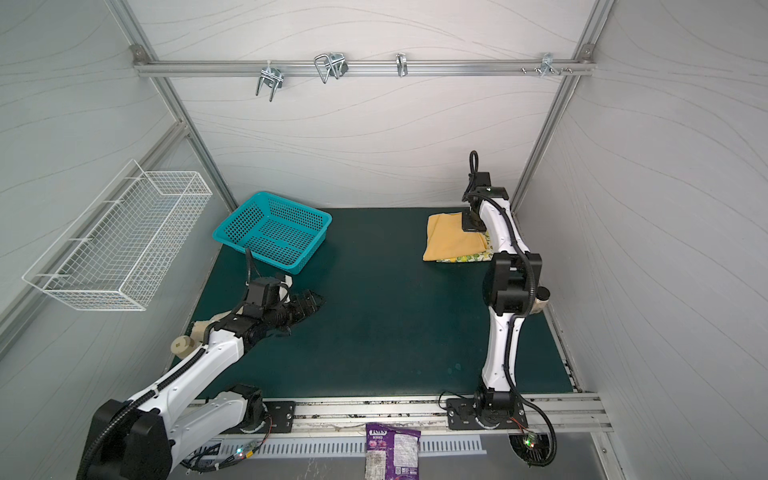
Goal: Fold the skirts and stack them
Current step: 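Lift the folded yellow skirt with the right gripper and carry it onto the lemon-print skirt, then release the yellow skirt on the stack and raise the right gripper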
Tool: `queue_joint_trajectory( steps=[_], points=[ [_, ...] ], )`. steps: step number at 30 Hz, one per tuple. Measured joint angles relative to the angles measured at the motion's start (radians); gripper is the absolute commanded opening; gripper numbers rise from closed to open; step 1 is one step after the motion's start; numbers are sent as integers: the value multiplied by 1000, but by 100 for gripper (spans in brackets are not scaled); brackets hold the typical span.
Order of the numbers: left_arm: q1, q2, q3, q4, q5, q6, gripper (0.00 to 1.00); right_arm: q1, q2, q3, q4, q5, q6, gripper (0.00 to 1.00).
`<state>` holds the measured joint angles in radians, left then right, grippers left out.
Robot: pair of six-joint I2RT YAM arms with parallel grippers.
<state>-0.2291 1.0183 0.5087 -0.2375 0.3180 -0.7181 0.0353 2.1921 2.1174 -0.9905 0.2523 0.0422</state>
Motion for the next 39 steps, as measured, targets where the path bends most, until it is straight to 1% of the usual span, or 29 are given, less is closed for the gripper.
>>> queue_joint_trajectory(
  steps=[7, 10, 12, 16, 18, 19, 20, 22, 23, 27, 30, 31, 32, 34, 35, 39],
  points=[
    [0, 4, -2, 2, -8, 0, 98, -50, 90, -34, 20, 5, 22, 0],
    [0, 3, -8, 1, -14, 0, 98, -59, 113, -55, 23, 6, 33, 5],
    [0, 3, -14, 1, -18, 0, 98, -60, 117, -64, 24, 6, 44, 13],
    [0, 3, -29, 1, -19, -11, 98, -61, 117, -67, 22, 10, 69, 41],
    [0, 3, -29, 0, -19, -18, 98, -61, 117, -67, 19, 9, 77, 57],
    [0, 3, -29, 0, -19, -19, 99, -62, 115, -67, 19, 8, 84, 64],
    [0, 3, -29, -1, -19, -19, 99, -62, 112, -68, 19, 8, 92, 66],
    [0, 3, -27, -10, -19, -20, 99, -62, 97, -68, 13, 0, 103, 68],
    [0, 3, -23, -19, -21, -21, 99, -62, 83, -67, 10, -8, 107, 70],
    [0, 0, 27, -66, -37, -18, 99, -62, -11, -69, 3, -63, 131, 74],
    [0, -7, 105, -114, -75, -9, 99, -52, -142, -116, 24, -116, 158, 75],
    [0, -7, 137, -131, -98, -2, 99, -47, -200, -147, 36, -134, 170, 94],
    [0, -7, 169, -147, -119, 5, 99, -39, -264, -183, 51, -146, 180, 99],
    [0, -4, 229, -176, -164, 20, 99, -15, -366, -245, 82, -164, 197, 99],
    [0, 1, 257, -184, -188, 28, 99, 11, -421, -282, 103, -169, 202, 99],
    [0, 51, 332, -212, -264, 65, 99, 129, -560, -425, 187, -175, 214, 99]
  ],
)
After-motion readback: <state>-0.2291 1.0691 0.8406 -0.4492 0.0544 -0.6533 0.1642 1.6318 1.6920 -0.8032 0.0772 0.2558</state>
